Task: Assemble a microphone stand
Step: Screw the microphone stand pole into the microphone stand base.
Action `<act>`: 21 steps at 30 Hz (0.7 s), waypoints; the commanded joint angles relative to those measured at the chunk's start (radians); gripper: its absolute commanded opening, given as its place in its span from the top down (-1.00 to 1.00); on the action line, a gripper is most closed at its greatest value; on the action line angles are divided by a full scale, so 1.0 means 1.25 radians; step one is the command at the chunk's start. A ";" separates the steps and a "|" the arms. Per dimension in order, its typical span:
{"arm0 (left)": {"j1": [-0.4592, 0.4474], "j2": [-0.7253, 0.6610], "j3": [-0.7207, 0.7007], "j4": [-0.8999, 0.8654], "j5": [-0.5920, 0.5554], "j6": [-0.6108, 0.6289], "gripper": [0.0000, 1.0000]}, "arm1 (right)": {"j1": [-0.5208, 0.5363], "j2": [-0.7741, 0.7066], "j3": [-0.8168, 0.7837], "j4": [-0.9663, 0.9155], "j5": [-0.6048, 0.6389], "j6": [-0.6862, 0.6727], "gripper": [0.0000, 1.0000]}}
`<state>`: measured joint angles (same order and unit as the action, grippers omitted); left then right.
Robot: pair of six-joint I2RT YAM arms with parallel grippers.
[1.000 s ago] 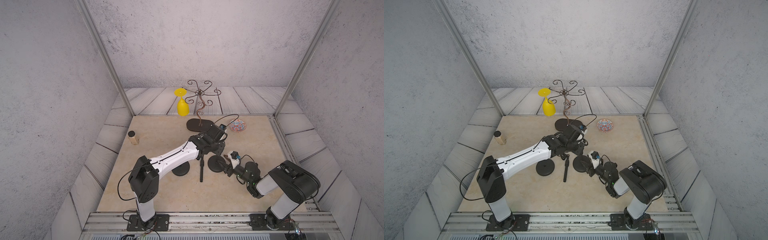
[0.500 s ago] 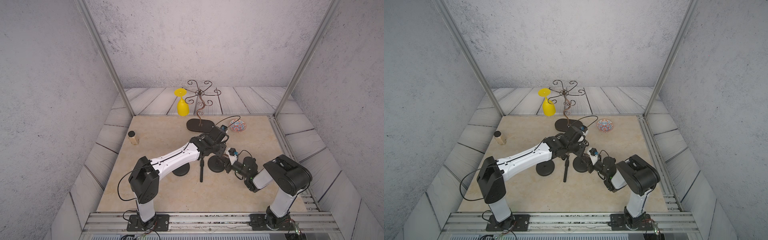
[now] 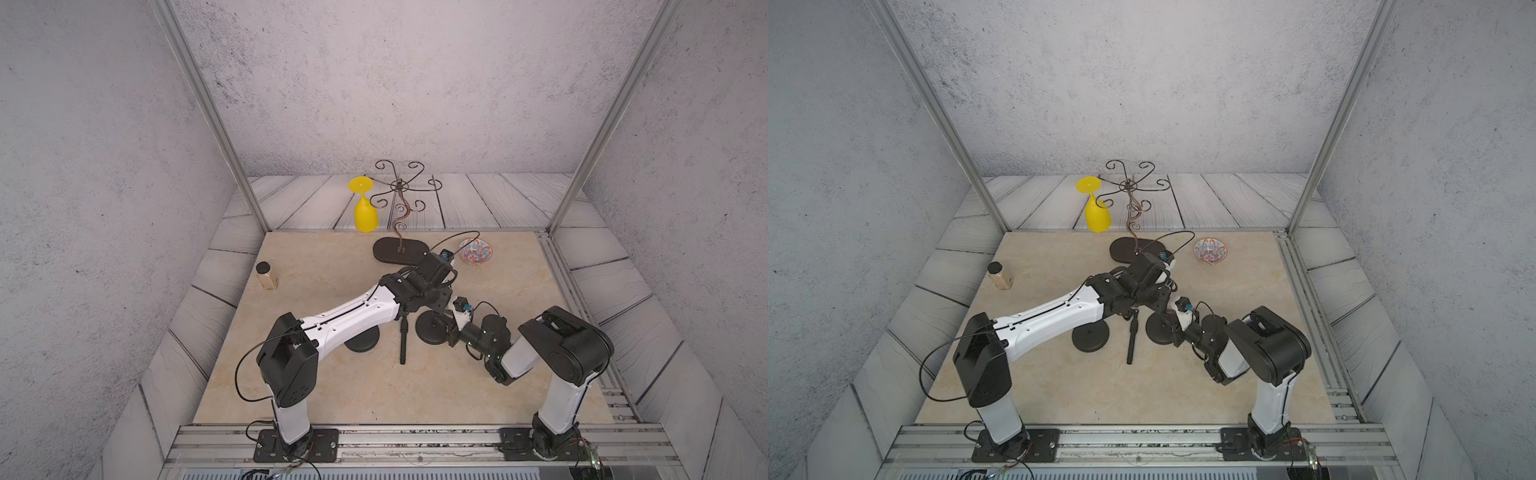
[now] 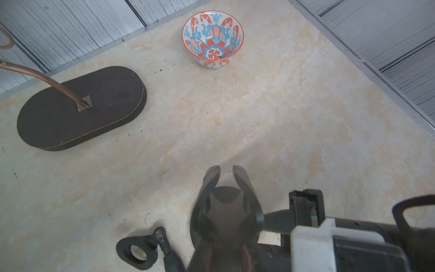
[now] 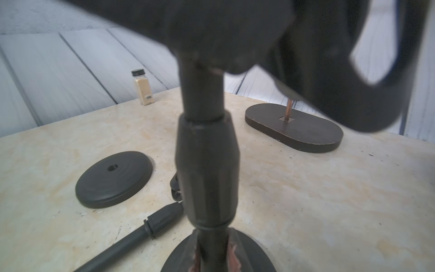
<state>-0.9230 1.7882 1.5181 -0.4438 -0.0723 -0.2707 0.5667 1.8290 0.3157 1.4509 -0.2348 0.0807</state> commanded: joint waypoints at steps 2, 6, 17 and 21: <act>-0.015 0.041 -0.045 -0.138 0.051 -0.017 0.71 | 0.137 0.014 -0.012 -0.039 0.543 0.063 1.00; -0.015 0.041 -0.044 -0.143 0.041 -0.018 0.71 | 0.252 0.045 0.037 -0.038 0.824 0.091 1.00; -0.013 0.046 -0.036 -0.155 0.026 -0.013 0.71 | 0.175 -0.048 -0.031 -0.038 0.234 -0.039 -0.16; -0.013 0.044 -0.033 -0.156 0.029 -0.009 0.71 | 0.039 -0.065 -0.048 -0.039 -0.034 -0.007 -0.21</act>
<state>-0.9276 1.7882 1.5177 -0.4480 -0.0795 -0.2764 0.6849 1.7893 0.2661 1.4017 0.0326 0.0727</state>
